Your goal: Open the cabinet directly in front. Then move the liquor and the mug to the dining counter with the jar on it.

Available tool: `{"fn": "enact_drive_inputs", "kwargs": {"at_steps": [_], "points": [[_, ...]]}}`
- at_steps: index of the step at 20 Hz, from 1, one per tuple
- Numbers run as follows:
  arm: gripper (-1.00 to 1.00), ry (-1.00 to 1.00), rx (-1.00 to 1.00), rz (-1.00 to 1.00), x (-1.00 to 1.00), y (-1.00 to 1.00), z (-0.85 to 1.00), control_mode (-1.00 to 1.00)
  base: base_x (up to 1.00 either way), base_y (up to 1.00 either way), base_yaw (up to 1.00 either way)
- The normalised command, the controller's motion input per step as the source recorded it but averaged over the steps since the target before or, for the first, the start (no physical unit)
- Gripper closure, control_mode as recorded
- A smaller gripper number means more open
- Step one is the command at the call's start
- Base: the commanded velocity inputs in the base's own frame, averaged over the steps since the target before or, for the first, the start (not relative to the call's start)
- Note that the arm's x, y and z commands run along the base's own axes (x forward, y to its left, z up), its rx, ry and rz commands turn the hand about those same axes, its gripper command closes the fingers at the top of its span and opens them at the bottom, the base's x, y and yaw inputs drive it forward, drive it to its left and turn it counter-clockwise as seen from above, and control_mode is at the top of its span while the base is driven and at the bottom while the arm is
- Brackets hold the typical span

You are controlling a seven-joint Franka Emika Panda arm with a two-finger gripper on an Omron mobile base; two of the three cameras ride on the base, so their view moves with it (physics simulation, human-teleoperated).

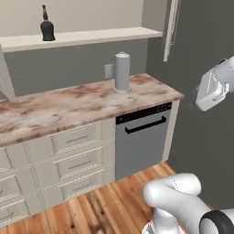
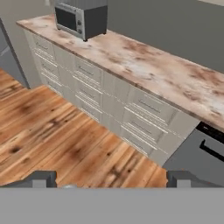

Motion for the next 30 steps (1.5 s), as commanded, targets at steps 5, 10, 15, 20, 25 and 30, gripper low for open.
{"fn": "enact_drive_inputs", "kwargs": {"at_steps": [5,10,15,20,25,30], "points": [[-1.0,0.0,0.0,0.0,0.0,0.0,0.0,1.0,0.1,0.95,0.0],[-1.0,0.0,0.0,0.0,0.0,0.0,0.0,1.0,0.26,0.92,0.0],[-1.0,0.0,0.0,0.0,0.0,0.0,0.0,1.0,0.85,0.51,0.0],[-1.0,0.0,0.0,0.0,0.0,0.0,0.0,1.0,0.73,-0.23,0.06],[-1.0,0.0,0.0,0.0,0.0,0.0,0.0,1.0,0.52,-0.31,0.1],[-1.0,0.0,0.0,0.0,0.0,0.0,0.0,1.0,0.57,-0.1,0.03]]}}
